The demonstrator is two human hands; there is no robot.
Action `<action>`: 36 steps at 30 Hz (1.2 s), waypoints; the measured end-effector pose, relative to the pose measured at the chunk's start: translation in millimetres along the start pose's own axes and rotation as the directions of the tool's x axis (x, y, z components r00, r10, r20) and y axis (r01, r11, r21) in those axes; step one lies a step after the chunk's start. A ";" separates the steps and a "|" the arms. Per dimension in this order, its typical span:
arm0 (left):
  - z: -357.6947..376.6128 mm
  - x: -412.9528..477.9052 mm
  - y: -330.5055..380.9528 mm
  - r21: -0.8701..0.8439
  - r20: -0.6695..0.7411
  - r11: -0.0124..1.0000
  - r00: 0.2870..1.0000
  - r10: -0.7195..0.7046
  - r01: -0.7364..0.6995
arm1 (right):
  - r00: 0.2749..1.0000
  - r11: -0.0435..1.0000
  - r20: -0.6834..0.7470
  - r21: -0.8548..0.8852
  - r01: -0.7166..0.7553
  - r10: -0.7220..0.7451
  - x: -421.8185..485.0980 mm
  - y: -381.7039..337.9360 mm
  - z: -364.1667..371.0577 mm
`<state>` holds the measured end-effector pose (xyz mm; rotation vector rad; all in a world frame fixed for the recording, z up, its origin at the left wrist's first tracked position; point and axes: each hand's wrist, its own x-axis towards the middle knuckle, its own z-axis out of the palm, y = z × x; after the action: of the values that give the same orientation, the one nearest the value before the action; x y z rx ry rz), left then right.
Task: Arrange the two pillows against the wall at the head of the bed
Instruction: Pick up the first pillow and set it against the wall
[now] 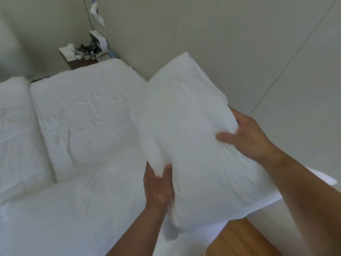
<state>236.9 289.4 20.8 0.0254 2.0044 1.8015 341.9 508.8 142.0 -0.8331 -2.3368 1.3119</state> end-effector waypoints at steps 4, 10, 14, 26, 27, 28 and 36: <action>59.5 -10.7 -8.5 -0.023 0.083 0.997 0.994 -0.067 0.069 | 1.000 0.997 -0.017 -0.075 0.016 -0.018 2.8 19.9 -51.5; 148.3 -9.4 -32.4 -0.060 0.136 0.985 0.979 -0.155 0.164 | 0.998 0.987 0.038 -0.152 0.048 -0.042 35.6 75.1 -104.0; 203.2 8.1 -56.1 -0.035 0.071 0.975 0.973 -0.218 0.221 | 0.996 0.967 0.076 -0.248 0.066 -0.048 69.8 120.3 -118.2; 263.5 68.3 -183.5 0.086 0.091 0.874 0.870 -0.484 0.478 | 0.950 0.905 0.311 -0.399 0.147 -0.018 146.2 273.2 -75.5; 264.9 72.0 -190.2 0.114 0.121 0.848 0.840 -0.529 0.517 | 0.952 0.902 0.305 -0.409 0.136 -0.006 145.1 284.6 -75.6; 267.3 75.3 -186.9 0.132 0.151 0.826 0.812 -0.563 0.548 | 0.956 0.903 0.294 -0.414 0.117 0.011 143.3 295.6 -77.2; 274.9 116.2 -164.0 0.422 0.139 0.685 0.704 -0.697 0.594 | 0.956 0.906 0.235 -0.419 -0.062 0.174 129.5 345.9 -92.5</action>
<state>268.8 558.7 -185.2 -0.2766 1.7680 0.9118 405.1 791.6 -105.0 -0.9845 -2.8803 1.0451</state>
